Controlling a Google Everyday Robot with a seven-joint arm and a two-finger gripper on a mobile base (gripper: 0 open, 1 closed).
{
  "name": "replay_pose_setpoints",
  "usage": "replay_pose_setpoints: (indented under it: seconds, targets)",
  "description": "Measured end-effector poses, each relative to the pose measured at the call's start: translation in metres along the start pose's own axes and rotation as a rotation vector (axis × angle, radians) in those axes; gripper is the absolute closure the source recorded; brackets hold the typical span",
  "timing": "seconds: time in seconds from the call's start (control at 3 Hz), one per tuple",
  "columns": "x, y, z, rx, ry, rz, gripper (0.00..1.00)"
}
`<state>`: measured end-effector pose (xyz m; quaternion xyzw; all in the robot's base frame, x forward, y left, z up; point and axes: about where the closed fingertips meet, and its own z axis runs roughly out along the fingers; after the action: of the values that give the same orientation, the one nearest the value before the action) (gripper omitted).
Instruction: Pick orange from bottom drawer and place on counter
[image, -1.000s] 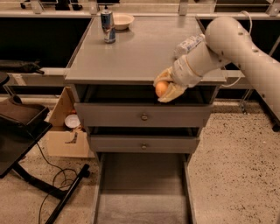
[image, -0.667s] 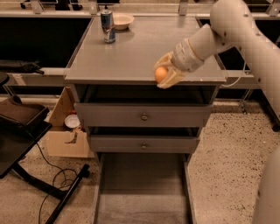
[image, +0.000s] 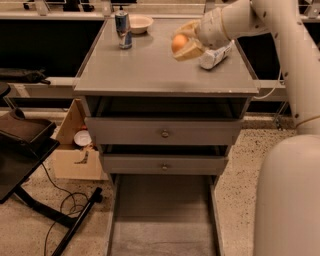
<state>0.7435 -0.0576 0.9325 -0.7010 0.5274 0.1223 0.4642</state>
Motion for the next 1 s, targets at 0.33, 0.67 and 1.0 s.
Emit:
replay_pose_setpoints:
  seconds: [0.33, 0.67, 1.0]
  targets:
    - [0.015, -0.054, 0.054, 0.140, -0.089, 0.121, 1.00]
    - [0.044, -0.054, 0.116, 0.109, -0.103, 0.234, 1.00]
    - [0.057, -0.029, 0.174, -0.012, -0.017, 0.270, 1.00]
